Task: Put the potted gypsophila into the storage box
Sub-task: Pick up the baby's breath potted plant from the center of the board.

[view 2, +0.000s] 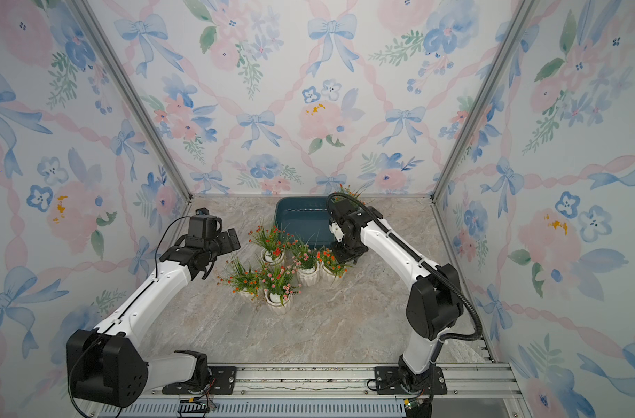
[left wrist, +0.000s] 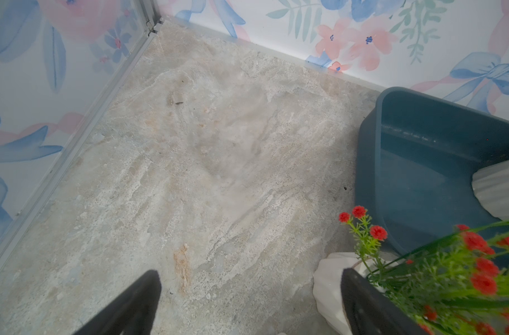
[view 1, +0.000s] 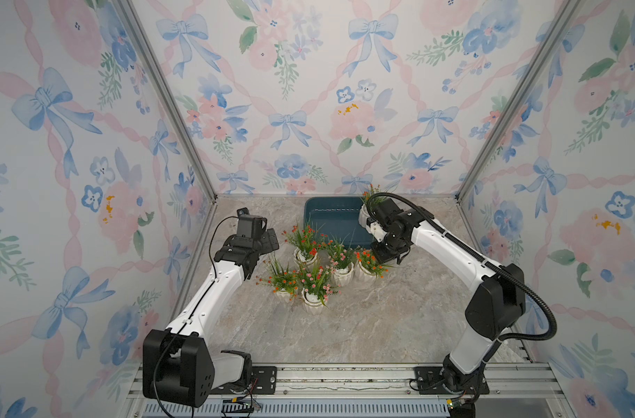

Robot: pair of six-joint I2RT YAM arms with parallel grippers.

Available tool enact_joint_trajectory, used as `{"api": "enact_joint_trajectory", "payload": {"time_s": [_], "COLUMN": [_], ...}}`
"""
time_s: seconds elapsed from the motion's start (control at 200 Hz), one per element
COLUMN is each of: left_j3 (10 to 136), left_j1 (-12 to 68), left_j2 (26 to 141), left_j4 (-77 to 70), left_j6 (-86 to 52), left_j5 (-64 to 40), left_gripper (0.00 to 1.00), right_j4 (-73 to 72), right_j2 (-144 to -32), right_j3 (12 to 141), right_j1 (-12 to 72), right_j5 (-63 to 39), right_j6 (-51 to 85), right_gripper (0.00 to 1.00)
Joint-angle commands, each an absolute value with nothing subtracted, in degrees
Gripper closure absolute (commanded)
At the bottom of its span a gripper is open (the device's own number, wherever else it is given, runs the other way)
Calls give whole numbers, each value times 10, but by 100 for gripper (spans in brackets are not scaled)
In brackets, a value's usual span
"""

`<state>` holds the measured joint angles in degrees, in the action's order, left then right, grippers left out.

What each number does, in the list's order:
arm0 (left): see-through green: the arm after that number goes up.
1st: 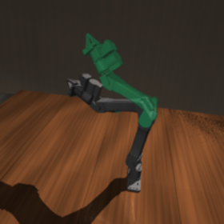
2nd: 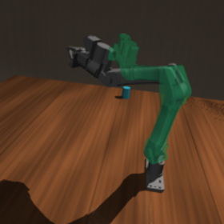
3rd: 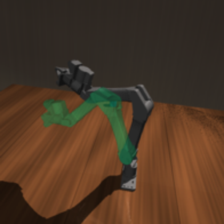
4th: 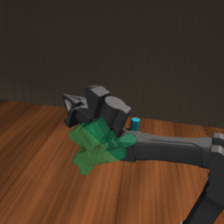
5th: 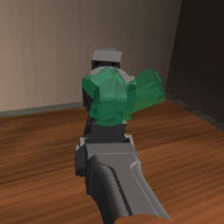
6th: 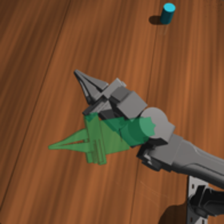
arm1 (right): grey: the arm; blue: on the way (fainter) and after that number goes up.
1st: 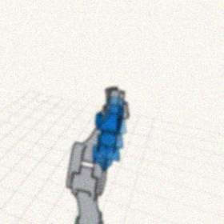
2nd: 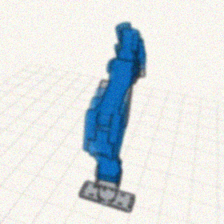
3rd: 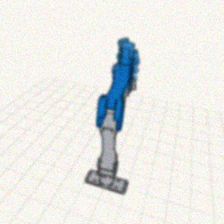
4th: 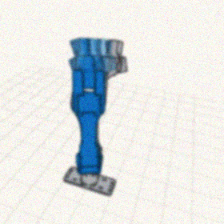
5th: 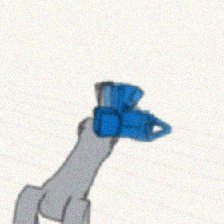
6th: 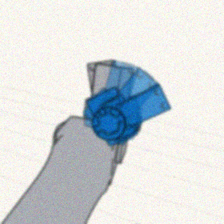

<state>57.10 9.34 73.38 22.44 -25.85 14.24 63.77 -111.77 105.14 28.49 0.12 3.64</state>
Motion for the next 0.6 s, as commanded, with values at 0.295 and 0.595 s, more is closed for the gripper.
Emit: {"api": "enact_joint_trajectory", "payload": {"time_s": [0.295,0.595], "left_j3": [581,584], "left_j1": [92,91], "left_j2": [739,746], "left_j4": [230,230], "left_j6": [-266,-264], "left_j5": [142,146], "left_gripper": [2,2], "right_j4": [748,733], "right_j2": [-1289,-1354], "right_j3": [1352,1432], "right_j1": [239,189], "right_j5": [22,12], "right_j6": [16,45], "right_gripper": [100,100]}}
